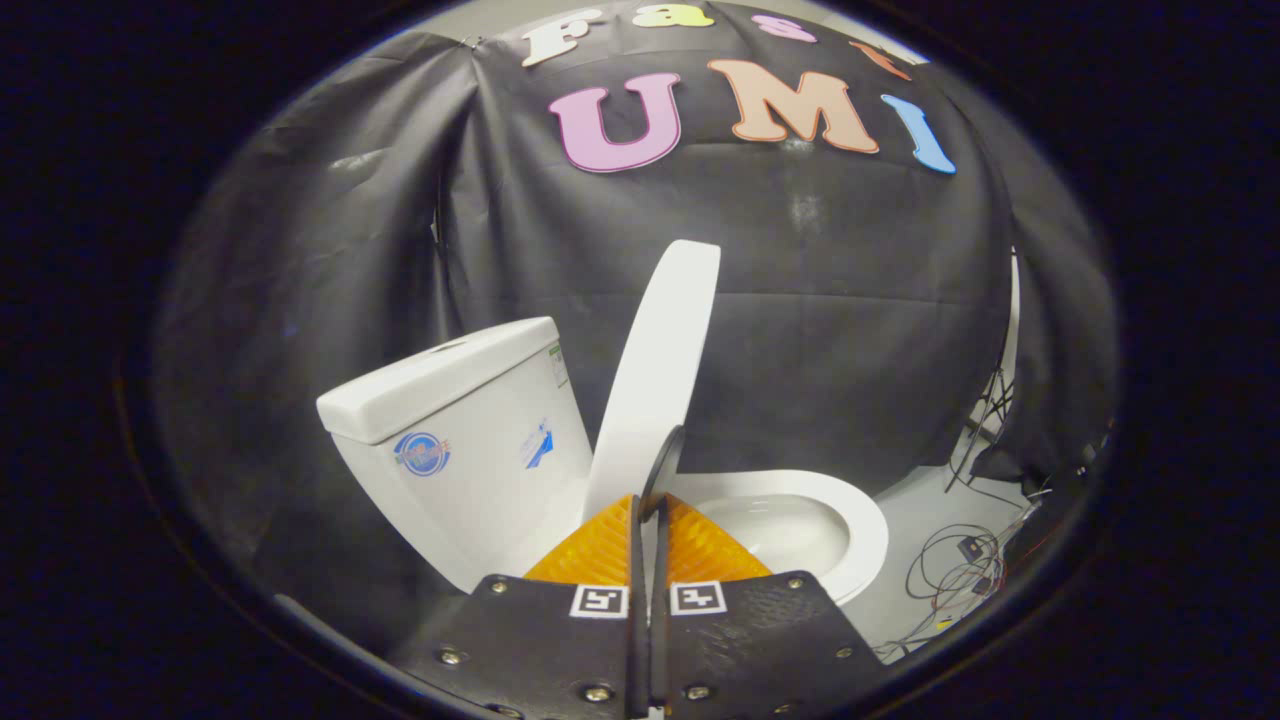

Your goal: Open the toilet lid.

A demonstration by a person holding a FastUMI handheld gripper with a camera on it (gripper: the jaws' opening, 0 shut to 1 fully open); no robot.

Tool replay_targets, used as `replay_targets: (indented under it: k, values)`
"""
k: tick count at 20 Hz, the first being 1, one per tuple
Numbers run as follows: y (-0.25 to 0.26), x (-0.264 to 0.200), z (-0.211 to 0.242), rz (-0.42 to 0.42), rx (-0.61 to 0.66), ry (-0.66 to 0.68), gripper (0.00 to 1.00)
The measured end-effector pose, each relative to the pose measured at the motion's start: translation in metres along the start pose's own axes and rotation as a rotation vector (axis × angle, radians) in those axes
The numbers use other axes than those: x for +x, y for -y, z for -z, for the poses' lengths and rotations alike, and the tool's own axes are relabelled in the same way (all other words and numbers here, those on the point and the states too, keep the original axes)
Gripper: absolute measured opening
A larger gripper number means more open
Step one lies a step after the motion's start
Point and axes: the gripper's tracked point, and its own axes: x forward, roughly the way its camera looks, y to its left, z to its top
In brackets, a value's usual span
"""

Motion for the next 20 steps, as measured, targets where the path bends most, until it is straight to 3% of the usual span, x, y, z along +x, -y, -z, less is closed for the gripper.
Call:
replay_targets:
  k: [20]
  values:
    - [-0.065,0.005,-0.008,-0.114,-0.069,0.026,0.02]
